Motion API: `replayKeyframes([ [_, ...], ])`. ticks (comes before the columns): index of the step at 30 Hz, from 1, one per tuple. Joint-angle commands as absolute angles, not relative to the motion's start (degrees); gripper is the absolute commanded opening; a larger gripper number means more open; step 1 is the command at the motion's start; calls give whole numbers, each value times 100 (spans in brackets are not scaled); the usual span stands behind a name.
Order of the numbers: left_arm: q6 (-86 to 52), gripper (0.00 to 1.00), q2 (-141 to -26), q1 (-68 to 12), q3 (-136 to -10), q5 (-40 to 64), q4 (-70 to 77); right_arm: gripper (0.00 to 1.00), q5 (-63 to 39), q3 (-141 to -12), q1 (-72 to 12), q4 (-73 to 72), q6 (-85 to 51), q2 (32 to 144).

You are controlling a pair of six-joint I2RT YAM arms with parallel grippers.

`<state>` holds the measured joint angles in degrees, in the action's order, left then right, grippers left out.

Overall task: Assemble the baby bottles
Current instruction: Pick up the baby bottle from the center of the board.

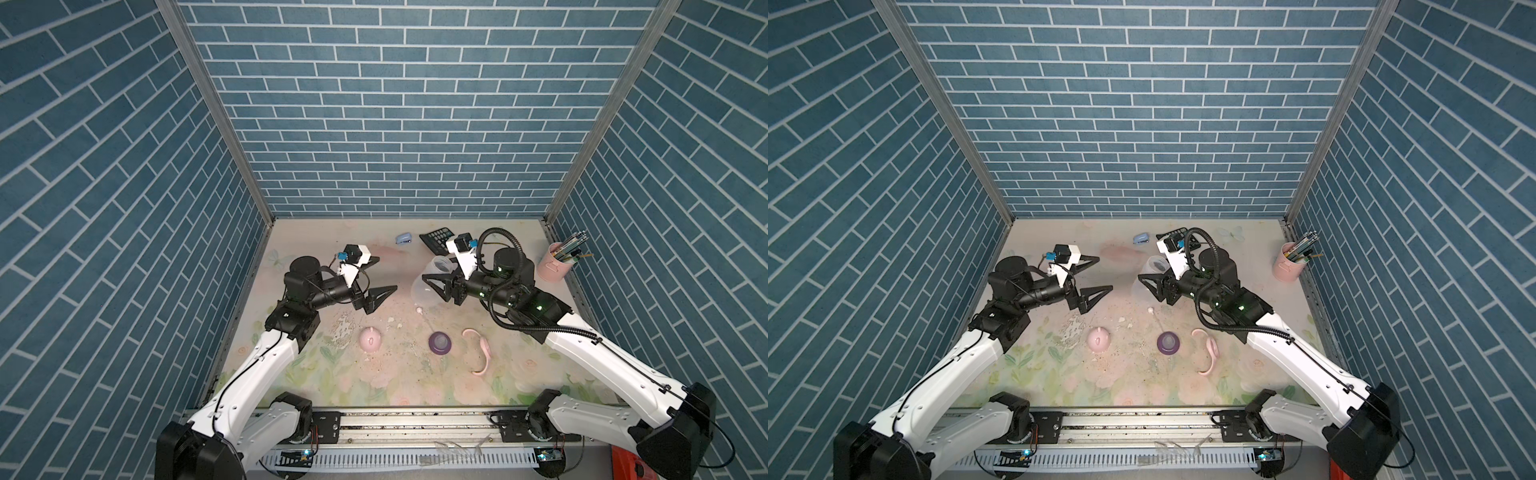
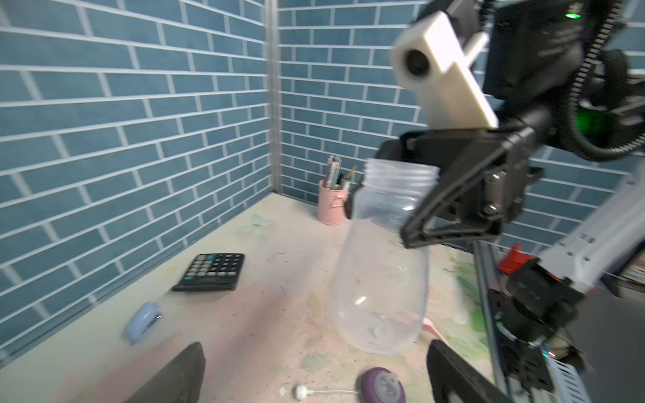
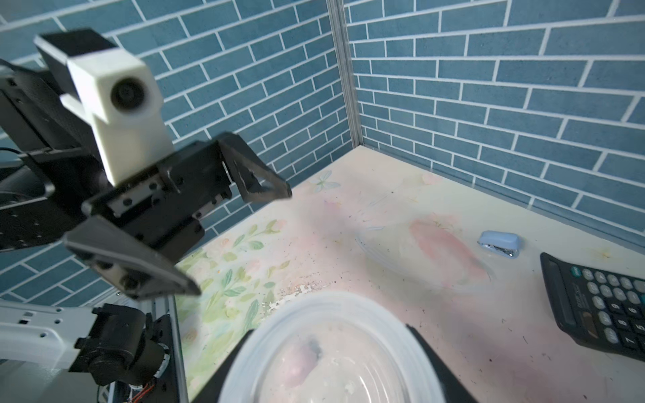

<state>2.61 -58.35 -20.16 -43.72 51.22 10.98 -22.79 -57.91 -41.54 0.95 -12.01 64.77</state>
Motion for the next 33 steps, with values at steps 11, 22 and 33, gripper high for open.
replayKeyframes([
  [11,15,100,-6554,-2733,-4528,6041,1530,52,-3607,-5911,-4164,-1987,-2804,7034],
  [22,-220,99,-6789,-2941,-4675,5959,1977,51,-3744,-5689,-4357,-2623,-3170,7267],
  [33,-113,85,-6582,-2963,-4638,5910,1803,51,-3753,-5547,-4447,-2983,-3384,7254],
])
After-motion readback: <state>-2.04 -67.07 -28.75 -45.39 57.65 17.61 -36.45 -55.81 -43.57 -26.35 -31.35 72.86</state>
